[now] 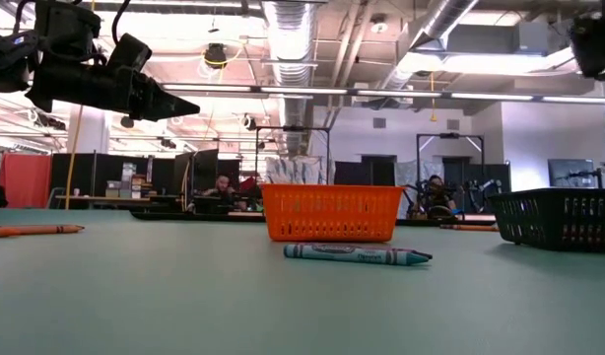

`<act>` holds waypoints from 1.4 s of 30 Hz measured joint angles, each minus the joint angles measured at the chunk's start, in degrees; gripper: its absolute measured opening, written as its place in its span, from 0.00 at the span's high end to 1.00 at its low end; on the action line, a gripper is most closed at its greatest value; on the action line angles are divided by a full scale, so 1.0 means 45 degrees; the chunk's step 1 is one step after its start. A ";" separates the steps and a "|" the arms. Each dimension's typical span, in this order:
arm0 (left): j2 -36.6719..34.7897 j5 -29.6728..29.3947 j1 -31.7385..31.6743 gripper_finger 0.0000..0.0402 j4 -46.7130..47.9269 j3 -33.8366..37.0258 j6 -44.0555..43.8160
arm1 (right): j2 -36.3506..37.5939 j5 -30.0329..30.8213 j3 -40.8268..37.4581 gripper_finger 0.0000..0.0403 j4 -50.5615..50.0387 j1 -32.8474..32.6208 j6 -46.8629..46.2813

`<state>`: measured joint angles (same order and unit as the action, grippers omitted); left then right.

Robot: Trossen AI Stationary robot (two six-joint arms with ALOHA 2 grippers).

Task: Sort crayons
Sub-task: Put the violet crayon into the black bin

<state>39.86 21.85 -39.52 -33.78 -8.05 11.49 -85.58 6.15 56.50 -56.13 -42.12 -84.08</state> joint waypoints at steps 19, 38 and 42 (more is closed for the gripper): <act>-0.0005 0.0005 -0.0002 0.95 0.0195 0.0000 -0.0053 | 0.0010 0.0992 0.1075 1.00 -0.3552 0.4184 1.0784; 0.0000 0.0010 0.0000 0.95 0.0350 0.0000 -0.0044 | 0.0029 0.0822 -0.0769 1.00 -0.2607 0.5131 1.2372; 0.0000 0.0010 -0.0003 0.95 0.0345 0.0000 -0.0044 | 0.0029 0.0808 -0.1035 0.99 -0.2356 0.5146 1.2365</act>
<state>39.86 21.89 -39.53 -32.23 -8.05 11.29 -85.45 9.78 51.84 -66.73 -18.96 -28.44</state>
